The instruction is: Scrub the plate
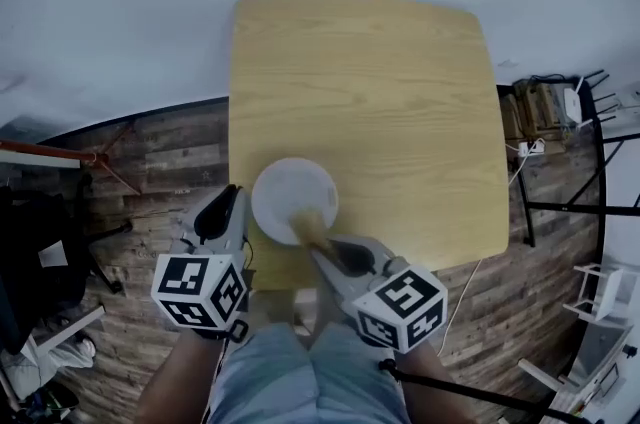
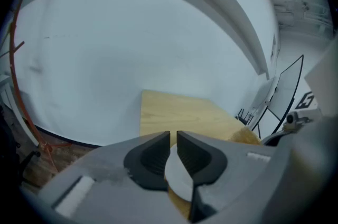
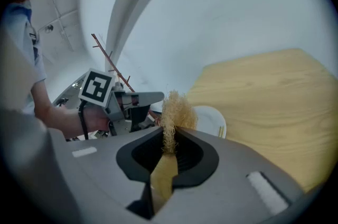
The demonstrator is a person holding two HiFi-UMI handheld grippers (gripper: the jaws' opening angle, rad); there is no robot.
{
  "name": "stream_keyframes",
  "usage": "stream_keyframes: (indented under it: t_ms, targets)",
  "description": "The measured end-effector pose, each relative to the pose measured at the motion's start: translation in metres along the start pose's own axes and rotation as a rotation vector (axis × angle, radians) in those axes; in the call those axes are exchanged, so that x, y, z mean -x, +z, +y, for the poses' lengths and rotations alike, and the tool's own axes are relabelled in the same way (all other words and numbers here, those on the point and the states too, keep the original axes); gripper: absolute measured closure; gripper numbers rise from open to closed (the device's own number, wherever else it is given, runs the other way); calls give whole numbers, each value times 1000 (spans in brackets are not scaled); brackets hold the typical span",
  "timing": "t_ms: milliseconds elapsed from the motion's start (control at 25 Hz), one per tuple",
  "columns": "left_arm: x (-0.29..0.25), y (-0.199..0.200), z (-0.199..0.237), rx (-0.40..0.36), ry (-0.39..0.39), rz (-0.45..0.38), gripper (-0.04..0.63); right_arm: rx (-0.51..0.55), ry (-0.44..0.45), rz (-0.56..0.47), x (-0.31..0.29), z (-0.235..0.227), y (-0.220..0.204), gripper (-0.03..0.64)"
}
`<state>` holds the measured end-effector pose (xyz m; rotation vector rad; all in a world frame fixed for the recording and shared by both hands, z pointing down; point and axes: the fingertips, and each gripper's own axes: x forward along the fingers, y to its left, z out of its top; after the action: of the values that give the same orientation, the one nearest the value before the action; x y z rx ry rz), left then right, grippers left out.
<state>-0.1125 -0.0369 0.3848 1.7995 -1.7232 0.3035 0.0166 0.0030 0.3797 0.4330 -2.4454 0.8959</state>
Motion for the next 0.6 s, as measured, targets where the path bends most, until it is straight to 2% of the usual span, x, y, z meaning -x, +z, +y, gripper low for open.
stream_keyframes:
  t_ms: [120, 240, 400, 480, 600]
  targets:
    - [25, 37, -12, 2, -12, -116, 534, 47, -49, -109, 18, 1, 41, 572]
    - [49, 84, -37, -25, -41, -254, 534, 145, -90, -241, 40, 8, 96, 572]
    - [83, 146, -65, -138, -28, -438, 538, 321, -108, -401, 62, 39, 165, 571]
    - [102, 171, -70, -197, 0, -509, 574, 404, -134, -465, 69, 57, 190, 572]
    - [122, 200, -73, -229, 14, -598, 574, 502, -194, -562, 80, 77, 221, 572]
